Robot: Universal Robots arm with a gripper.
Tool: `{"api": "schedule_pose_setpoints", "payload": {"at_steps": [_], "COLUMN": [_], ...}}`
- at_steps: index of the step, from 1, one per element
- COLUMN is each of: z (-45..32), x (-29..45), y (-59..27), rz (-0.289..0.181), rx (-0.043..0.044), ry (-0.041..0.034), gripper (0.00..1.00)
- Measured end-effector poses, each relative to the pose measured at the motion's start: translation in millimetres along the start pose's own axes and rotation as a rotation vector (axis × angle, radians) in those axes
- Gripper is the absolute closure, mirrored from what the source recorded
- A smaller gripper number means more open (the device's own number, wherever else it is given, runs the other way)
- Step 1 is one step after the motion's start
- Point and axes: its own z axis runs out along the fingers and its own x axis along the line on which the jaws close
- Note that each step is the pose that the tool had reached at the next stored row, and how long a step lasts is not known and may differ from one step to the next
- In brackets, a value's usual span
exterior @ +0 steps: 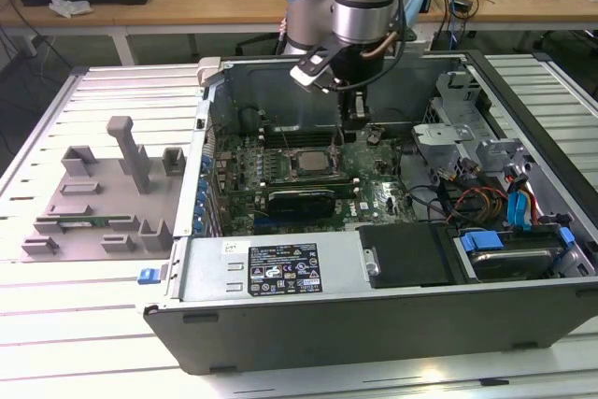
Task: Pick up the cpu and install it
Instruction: 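Close the cpu cover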
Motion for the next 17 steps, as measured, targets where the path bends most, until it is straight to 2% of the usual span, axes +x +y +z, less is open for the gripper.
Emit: {"api": "schedule_pose_setpoints", "payload": {"at_steps": [4, 8, 9, 11, 12, 17], "z": [-0.1, -0.1, 0.0, 0.2, 0.1, 1.1], "x": [1.2, 1.3, 1.4, 1.4, 1.3, 1.3], "y": [-8.4, -9.2, -9.1, -9.1, -9.1, -12.2], "rz": [0.001, 0.001, 0.001, 0.000, 0.000, -0.002], "rx": [-0.0024, -0.0028, 0.0022, 0.0202, 0.0225, 0.0227], "ry": [-0.0001, -0.0001, 0.0002, 0.0002, -0.0001, 0.0003], "gripper": [0.89, 0.89, 0.89, 0.89, 0.89, 0.89]}}
